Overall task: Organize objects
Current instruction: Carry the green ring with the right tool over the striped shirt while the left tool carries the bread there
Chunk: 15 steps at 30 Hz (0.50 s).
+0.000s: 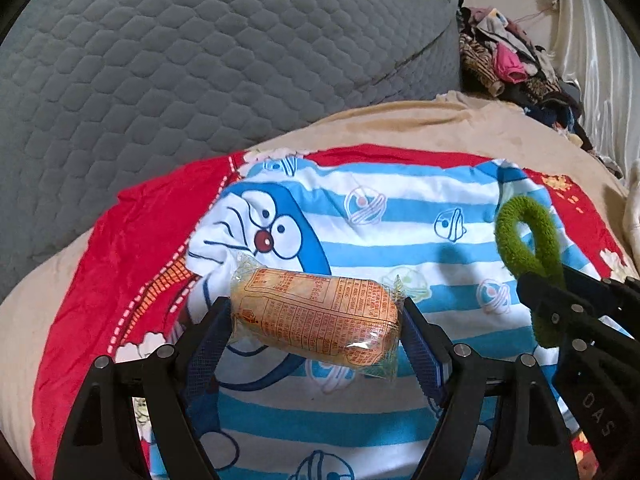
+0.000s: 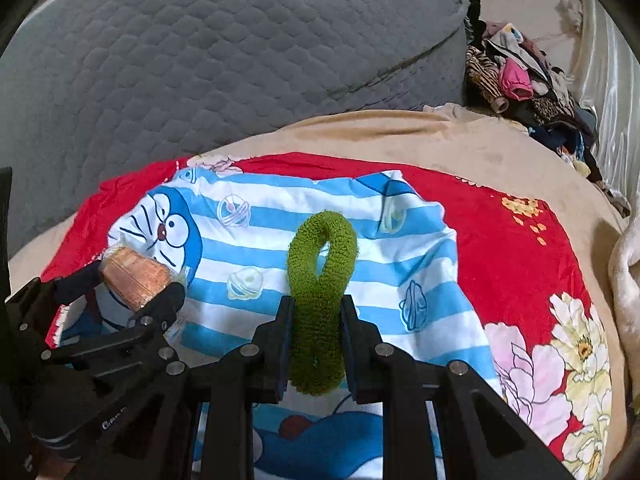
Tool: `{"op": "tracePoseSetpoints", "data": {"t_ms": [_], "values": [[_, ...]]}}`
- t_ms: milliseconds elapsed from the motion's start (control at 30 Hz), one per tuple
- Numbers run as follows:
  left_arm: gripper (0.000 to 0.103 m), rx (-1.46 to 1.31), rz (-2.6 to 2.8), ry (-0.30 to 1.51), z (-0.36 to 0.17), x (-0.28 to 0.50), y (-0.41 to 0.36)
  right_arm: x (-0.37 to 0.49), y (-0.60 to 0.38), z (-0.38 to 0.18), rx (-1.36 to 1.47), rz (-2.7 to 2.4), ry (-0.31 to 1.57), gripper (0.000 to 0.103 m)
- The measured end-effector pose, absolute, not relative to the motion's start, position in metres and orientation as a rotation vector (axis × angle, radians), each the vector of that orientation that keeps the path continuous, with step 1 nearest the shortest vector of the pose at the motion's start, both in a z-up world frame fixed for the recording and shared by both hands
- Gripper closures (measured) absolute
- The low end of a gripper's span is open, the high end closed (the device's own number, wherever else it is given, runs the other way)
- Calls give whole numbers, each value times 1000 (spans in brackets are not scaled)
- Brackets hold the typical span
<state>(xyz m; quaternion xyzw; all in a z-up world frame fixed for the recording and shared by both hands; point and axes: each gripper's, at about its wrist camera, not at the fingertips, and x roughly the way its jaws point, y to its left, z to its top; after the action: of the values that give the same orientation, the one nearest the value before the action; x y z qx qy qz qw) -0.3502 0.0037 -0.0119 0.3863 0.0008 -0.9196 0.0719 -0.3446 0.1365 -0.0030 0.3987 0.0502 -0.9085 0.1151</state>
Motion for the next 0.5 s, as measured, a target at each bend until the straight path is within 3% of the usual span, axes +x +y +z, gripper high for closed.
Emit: {"op": "tracePoseSetpoints", "data": {"t_ms": [500], "values": [[20, 1179, -2743, -20, -23, -364, 3, -363, 125, -28, 1273, -2612, 216, 81]]}}
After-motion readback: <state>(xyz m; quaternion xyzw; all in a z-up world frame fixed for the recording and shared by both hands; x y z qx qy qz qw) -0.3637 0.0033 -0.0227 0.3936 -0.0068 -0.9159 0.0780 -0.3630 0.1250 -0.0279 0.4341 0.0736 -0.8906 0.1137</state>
